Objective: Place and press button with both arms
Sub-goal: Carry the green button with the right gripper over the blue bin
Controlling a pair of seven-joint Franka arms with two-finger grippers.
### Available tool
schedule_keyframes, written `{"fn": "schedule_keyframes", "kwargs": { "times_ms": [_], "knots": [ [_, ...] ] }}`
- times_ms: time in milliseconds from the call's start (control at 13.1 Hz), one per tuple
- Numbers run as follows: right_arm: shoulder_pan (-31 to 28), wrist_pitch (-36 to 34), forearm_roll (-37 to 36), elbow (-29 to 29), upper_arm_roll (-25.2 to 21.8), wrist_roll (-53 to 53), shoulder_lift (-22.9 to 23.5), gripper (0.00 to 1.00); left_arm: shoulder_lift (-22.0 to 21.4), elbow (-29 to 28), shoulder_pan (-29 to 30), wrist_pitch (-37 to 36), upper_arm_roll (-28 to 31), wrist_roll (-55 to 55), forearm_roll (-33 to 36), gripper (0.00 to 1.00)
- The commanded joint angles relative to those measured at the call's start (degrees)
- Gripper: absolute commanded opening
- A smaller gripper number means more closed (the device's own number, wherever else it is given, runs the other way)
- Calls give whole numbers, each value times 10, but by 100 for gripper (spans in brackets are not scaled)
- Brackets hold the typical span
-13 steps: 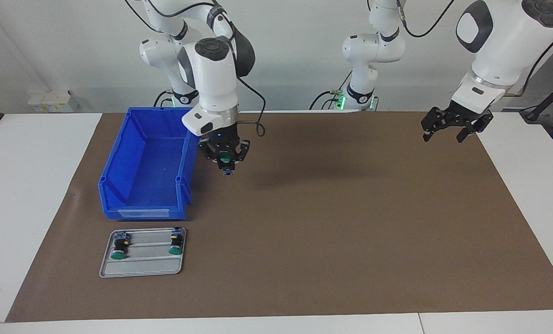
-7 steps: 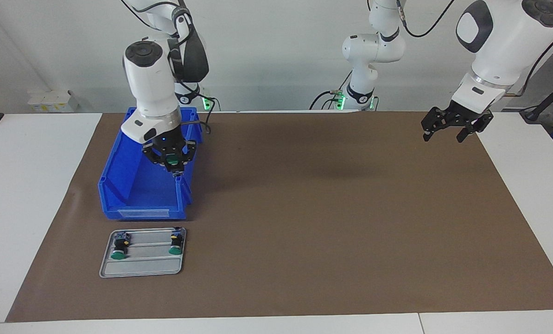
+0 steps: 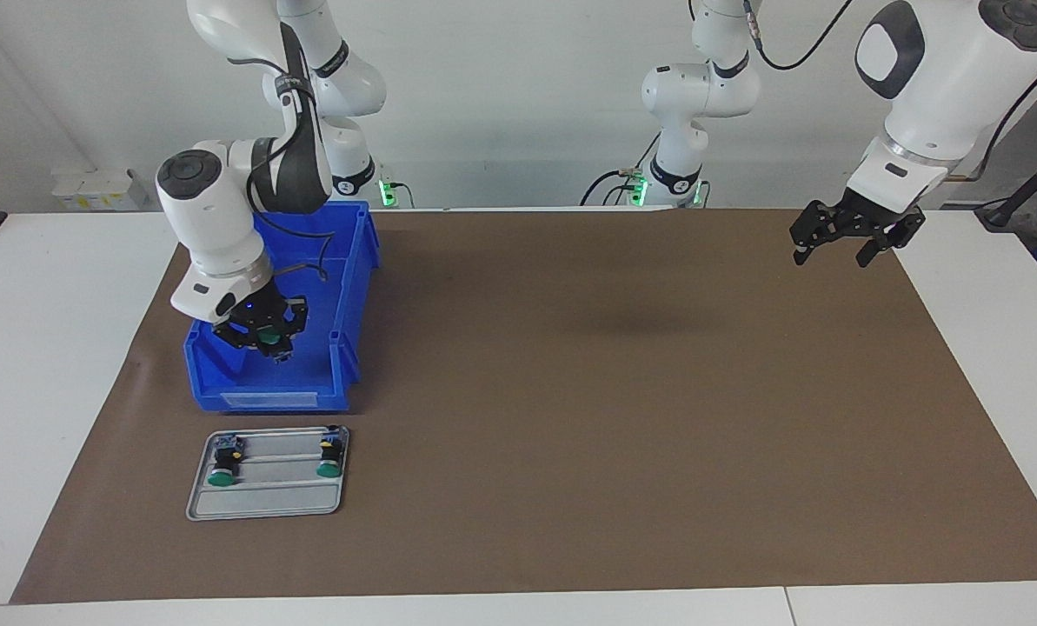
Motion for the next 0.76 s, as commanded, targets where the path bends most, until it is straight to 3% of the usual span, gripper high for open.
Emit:
{"fn": "schedule_keyframes", "kwargs": {
  "times_ms": [0, 381, 686],
  "knots": [
    [-13, 26, 23, -4, 8, -48, 26, 0, -17, -20, 6, 6, -5, -1, 8, 99],
    [-14, 117, 29, -48, 8, -83, 52, 0, -17, -20, 6, 6, -5, -1, 8, 99],
    [-27, 118, 29, -60, 8, -99, 51, 0, -17, -20, 6, 6, -5, -1, 8, 99]
  ]
}}
